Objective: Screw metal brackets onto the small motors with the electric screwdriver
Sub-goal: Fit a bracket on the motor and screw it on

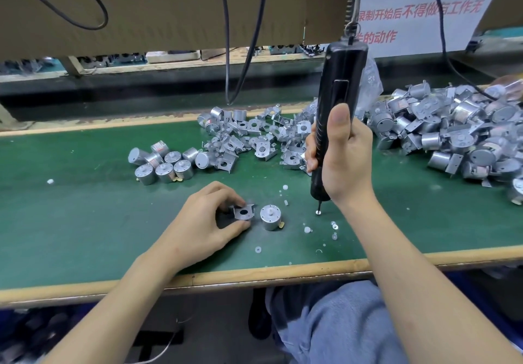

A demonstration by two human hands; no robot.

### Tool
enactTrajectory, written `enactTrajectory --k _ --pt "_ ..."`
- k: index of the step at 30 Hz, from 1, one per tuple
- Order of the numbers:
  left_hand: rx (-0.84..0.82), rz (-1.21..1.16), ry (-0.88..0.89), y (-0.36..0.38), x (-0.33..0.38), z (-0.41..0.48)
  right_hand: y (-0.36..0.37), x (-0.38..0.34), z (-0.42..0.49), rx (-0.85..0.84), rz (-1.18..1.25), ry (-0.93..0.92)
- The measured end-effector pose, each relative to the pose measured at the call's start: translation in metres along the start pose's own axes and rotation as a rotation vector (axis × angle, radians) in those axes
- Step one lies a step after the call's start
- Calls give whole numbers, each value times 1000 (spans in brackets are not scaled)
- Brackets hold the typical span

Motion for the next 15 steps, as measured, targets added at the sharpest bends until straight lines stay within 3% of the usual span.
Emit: enactTrajectory --k 9,15 --pt "149 -165 37 9 23 4 0 1 1 16 -25 -7" --pt "131 -231 18 17 26 2 1 1 1 15 -28 -4"
Point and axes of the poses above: each hand's wrist, its own z-axis towards the middle knuckle, its own y-axis out of the palm, x = y × z, the point moved 1 cm from there along z, towards the middle knuckle, and after that the axes turned 10 degrees about z, right-handed, at the moved point
